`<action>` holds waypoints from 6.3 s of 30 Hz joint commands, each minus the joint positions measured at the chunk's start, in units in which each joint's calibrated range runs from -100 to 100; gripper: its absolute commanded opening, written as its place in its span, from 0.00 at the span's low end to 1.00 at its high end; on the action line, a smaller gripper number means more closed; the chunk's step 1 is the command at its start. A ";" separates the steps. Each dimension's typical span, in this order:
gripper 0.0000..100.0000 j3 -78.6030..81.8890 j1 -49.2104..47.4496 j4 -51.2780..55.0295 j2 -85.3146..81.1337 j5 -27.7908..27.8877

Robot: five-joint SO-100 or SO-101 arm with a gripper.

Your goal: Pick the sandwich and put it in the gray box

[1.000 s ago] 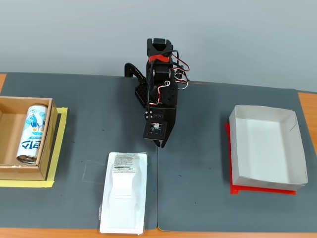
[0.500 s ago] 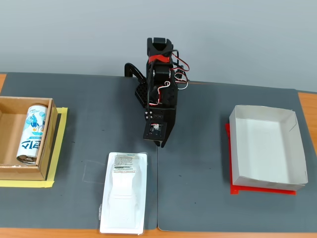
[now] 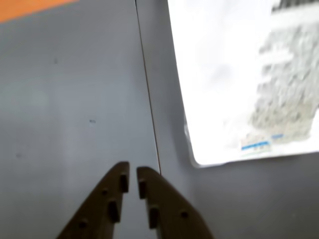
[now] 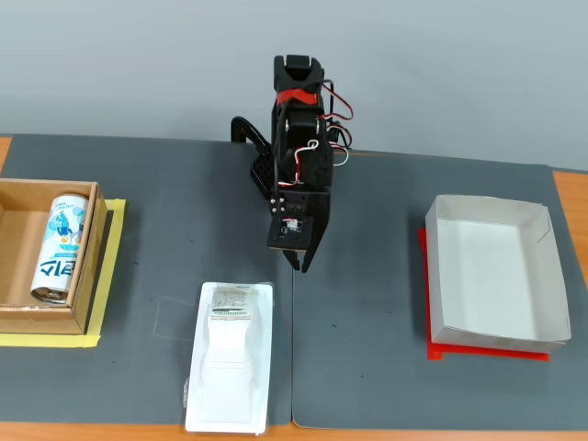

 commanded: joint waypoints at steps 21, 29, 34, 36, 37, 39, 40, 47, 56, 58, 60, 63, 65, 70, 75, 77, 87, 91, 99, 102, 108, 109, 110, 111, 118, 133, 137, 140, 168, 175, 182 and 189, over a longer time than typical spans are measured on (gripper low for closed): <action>0.02 -37.67 0.94 -3.08 33.87 3.42; 0.02 -42.82 5.87 -3.08 40.23 7.64; 0.02 -45.26 8.63 -3.08 43.37 11.02; 0.02 -46.35 9.60 -3.08 44.81 12.22; 0.02 -46.89 9.97 -3.08 45.57 12.79; 0.02 -48.25 10.64 -3.08 47.01 13.84; 0.02 -48.97 10.94 -3.08 47.86 14.31; 0.02 -55.76 11.46 -3.08 53.80 15.61; 0.02 -62.99 11.46 -2.99 62.11 15.30; 0.02 -63.63 11.46 -2.99 63.21 15.24; 0.02 -63.72 11.46 -2.99 63.97 15.19; 0.02 -63.36 11.46 -2.99 64.65 15.19; 0.02 -63.17 11.39 -2.04 64.82 15.19; 0.03 -63.17 11.09 1.26 64.82 15.14; 0.23 -62.99 11.09 2.48 64.73 15.50; 0.32 -63.45 10.94 3.52 64.73 15.61; 0.40 -63.63 9.90 3.69 64.73 15.66; 0.40 -63.63 9.00 3.52 64.82 15.66; 0.40 -63.08 7.28 3.34 66.26 15.61; 0.40 -63.90 7.28 3.26 68.55 15.56; 0.39 -65.80 7.36 3.17 71.94 15.56; 0.39 -66.25 7.43 3.17 72.53 15.56; 0.39 -66.43 7.43 3.17 73.13 15.56; 0.39 -66.88 7.51 3.17 73.89 15.56; 0.39 -70.68 7.88 3.17 79.32 15.56; 0.39 -71.59 9.82 -0.30 85.84 15.61; 0.33 -71.59 10.34 -0.30 86.95 15.61; 0.22 -71.59 10.49 -0.30 87.03 15.61; 0.02 -66.16 7.36 -0.22 74.14 15.09; 0.02 -65.53 1.02 0.22 67.53 15.09; 0.02 -66.25 -7.56 0.48 61.43 15.03; 0.02 -66.25 -17.18 -0.22 56.51 15.03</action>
